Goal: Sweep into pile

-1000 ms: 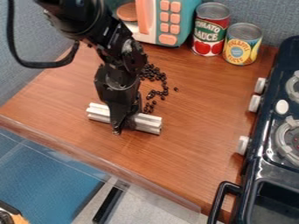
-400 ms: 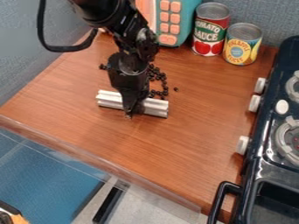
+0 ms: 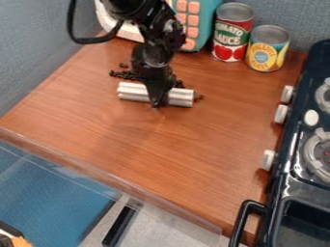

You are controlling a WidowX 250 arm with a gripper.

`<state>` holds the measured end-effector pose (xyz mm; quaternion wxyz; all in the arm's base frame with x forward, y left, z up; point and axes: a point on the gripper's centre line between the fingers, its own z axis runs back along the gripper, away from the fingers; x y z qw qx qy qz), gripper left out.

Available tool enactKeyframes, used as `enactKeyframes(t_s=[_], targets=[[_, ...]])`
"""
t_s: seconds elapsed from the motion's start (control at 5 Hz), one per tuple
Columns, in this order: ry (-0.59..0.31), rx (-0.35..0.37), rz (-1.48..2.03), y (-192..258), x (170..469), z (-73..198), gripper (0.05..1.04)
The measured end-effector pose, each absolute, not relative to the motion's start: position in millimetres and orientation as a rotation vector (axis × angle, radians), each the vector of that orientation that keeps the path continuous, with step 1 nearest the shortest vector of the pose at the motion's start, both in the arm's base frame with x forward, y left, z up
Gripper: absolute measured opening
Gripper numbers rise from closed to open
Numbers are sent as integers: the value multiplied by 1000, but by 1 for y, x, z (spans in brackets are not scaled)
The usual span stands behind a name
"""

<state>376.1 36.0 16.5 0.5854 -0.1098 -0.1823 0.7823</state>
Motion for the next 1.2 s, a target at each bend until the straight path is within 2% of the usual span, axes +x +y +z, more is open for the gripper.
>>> enactKeyframes(t_s=[0.2,0.4,0.8,1.0,1.2], targets=[[-424,-233,1842,39,379,16,374],[-443,-247,1851,42,389,15,374],[-407,-264,1835,37,378,14,375],[-394,-274,1796,32,370,28,375],[-491,-392,1542,17,378,65,375]])
